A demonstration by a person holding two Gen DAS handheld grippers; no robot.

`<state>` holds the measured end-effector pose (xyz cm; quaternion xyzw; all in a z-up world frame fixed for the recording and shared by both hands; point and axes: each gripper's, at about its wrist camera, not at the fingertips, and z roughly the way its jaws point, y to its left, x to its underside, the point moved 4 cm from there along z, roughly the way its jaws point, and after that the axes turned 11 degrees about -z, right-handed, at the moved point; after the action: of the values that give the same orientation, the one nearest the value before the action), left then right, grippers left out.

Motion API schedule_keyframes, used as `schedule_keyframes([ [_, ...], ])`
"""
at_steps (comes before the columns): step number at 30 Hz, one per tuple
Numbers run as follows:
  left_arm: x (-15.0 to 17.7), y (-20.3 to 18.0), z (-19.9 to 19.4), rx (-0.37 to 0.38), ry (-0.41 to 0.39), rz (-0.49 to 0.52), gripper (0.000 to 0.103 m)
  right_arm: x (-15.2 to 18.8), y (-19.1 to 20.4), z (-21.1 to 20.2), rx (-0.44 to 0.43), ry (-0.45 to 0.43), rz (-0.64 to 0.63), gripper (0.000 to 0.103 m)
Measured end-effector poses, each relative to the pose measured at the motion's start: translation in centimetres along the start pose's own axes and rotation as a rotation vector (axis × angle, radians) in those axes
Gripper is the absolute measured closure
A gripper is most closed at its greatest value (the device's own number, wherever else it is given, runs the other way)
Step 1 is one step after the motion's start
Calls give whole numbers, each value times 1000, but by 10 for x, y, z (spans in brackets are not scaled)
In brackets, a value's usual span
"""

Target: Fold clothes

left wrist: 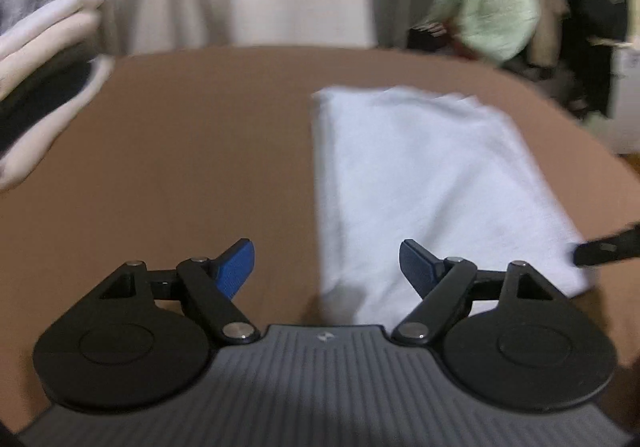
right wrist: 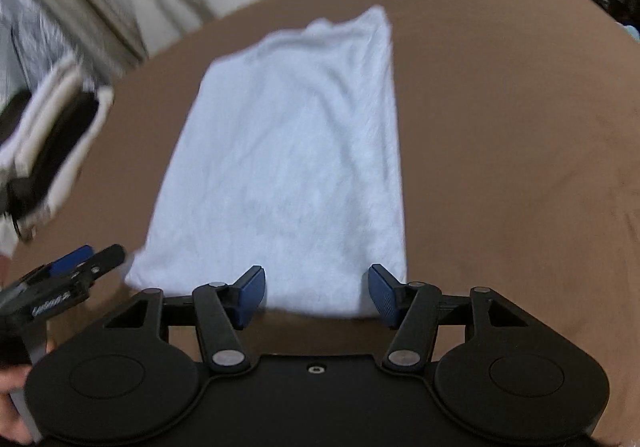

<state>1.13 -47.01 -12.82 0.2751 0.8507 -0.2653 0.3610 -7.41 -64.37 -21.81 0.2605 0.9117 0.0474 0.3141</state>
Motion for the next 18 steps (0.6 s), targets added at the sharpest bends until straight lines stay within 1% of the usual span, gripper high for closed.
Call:
schedule_keyframes([
  [2,-7,-4,10,71,13,-27,23,0,-3,3,23,11,4,40],
  [3,-8,-4,19,96,38,-35,23,-1,-4,4,34,16,6,40],
  [4,-6,-5,37,113,117,-24,24,-1,-5,5,45,22,9,40],
  [5,3,-3,54,59,186,1,33,-1,-6,7,57,27,11,40],
  [6,12,-1,71,2,255,26,36,-1,-8,8,68,32,13,40],
  [9,17,-5,68,-69,205,73,36,-2,-11,12,102,49,19,41],
  [10,16,-10,62,-132,159,127,37,-2,-13,13,113,54,21,41],
  [11,16,-15,56,-196,111,181,56,-2,-14,14,125,59,23,40],
  [12,16,-10,53,-251,91,202,76,-2,-15,15,136,65,26,40],
  [14,16,0,47,-359,52,243,75,-3,-18,18,159,76,30,40],
  [15,12,13,46,-237,114,99,74,-3,-19,19,170,81,32,40],
  [16,7,25,44,-109,178,-49,73,-3,-20,17,162,73,42,40],
  [17,1,34,44,-49,198,-140,75,-3,-21,15,153,64,53,39],
  [18,-7,35,47,-16,194,-150,75,-3,-23,13,143,55,64,39],
])
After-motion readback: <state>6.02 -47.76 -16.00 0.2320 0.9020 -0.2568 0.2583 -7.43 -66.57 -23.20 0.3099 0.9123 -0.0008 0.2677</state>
